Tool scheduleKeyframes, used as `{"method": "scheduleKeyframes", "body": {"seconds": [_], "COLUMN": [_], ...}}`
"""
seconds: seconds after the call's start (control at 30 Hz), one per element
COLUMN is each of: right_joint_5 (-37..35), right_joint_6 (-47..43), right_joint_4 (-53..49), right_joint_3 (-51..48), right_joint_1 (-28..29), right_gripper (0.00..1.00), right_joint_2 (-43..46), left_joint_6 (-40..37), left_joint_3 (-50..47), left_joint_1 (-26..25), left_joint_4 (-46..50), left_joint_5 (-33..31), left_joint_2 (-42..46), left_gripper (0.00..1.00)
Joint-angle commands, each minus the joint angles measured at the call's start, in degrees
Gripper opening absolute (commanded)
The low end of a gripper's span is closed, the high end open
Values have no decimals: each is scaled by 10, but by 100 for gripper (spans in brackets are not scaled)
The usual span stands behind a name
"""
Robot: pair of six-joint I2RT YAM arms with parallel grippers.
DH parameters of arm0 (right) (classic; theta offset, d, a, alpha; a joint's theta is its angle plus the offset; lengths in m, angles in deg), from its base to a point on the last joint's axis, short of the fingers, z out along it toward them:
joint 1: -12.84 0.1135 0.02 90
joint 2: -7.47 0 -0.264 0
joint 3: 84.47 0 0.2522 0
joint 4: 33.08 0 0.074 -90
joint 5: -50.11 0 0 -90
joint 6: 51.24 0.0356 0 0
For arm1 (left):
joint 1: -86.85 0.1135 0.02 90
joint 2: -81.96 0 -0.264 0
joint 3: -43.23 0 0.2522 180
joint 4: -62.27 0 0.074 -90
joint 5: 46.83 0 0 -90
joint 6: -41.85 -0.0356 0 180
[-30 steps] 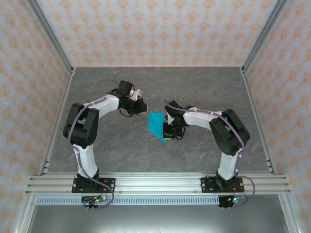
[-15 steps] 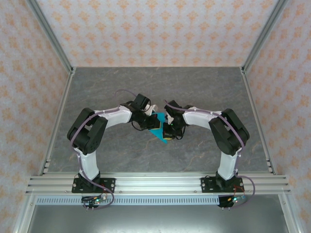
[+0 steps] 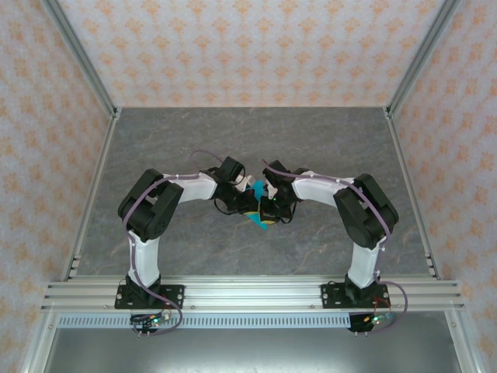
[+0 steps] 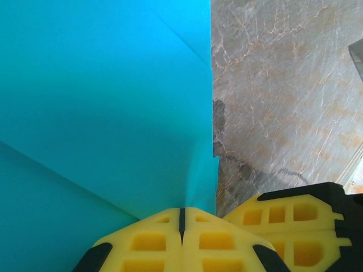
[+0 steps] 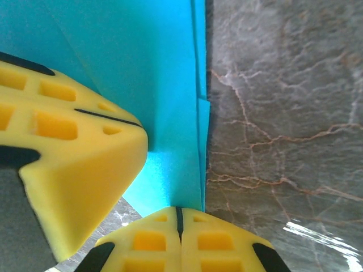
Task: Fold a paper plane with a square sheet of paper (fold left side to right side)
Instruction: Fourth fold the wing at the center of the table.
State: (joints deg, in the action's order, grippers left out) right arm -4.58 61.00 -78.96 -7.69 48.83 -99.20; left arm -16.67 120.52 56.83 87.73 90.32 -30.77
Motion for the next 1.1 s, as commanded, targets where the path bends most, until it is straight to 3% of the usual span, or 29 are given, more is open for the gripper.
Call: {"method": "scheduleKeyframes", "body": {"seconds": [0.0, 0.33, 0.67, 1.07], "right_joint_5": [-95, -103, -95, -79], "right_joint_6": [-10, -14, -13, -20], "right_joint_4": [-74, -80, -69, -43], "right_joint_3": [-39, -43, -48, -39], "right_joint_1": [7, 7, 7, 7], "right_gripper": [0, 0, 0, 0], "right_joint_2": [-61, -63, -58, -37], "left_joint_6": [-6, -50, -83, -78], "left_joint_3": [-2, 42, 96, 106], "left_joint_1": [-1, 41, 106, 111], "left_joint_4": [7, 53, 76, 80], "left_joint_5": [-46, -79, -70, -50], "left_joint_2": [-18, -35, -58, -25], "left_gripper": [0, 0, 1, 13]}}
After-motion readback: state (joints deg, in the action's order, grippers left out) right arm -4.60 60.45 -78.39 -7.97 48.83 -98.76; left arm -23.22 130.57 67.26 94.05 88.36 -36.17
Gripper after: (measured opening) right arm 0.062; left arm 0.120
